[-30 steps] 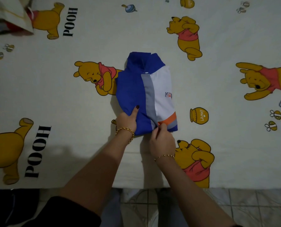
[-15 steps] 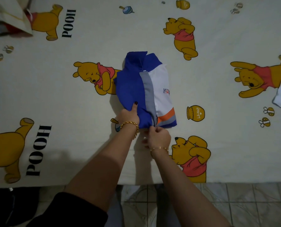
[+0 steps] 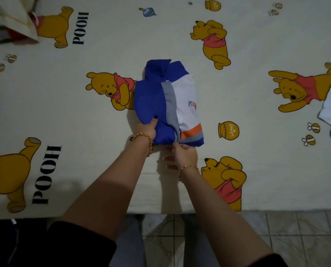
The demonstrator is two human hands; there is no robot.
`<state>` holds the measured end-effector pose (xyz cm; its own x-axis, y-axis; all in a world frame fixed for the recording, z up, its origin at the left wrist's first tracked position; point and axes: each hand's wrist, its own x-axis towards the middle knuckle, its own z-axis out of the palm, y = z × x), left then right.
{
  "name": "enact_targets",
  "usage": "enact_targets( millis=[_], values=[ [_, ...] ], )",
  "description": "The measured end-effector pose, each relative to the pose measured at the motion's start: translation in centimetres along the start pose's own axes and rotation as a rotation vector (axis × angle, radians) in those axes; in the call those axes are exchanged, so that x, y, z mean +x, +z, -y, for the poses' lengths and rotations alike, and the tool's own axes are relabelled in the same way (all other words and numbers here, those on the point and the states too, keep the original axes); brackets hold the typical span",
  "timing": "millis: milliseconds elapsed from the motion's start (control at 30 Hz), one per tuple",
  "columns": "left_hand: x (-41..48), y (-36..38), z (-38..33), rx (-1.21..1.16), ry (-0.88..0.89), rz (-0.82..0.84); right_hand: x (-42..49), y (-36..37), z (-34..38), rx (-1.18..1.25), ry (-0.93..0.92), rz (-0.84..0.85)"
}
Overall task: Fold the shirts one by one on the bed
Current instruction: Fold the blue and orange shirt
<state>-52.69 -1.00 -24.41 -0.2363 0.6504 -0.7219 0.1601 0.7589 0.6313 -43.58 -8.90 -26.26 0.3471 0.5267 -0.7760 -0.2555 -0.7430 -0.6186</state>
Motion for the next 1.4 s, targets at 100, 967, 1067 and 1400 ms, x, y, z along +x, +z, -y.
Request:
enact_targets(
  millis=[100,967,1067,1400],
  values=[
    [0.0,0.1,0.0,-0.006,-0.009,0.002,0.3,0.6,0.3,0.069,0.102,0.066],
    [-0.8,-2.0,6.5,0.282,0.24,-0.231,3.1,-3.8,-2.2,-0.961,-0.866,-0.206],
    [-1.0,-1.9,6.5,0.307,0.275,-0.275,2.5,-3.5,-2.5,-1.03,-0.951,-0.148],
    [-2.1,-2.2,7.9,0.177,0.294,-0.23,3.8,-4.7,-2.6,-0.528,-0.565,-0.302]
  ],
)
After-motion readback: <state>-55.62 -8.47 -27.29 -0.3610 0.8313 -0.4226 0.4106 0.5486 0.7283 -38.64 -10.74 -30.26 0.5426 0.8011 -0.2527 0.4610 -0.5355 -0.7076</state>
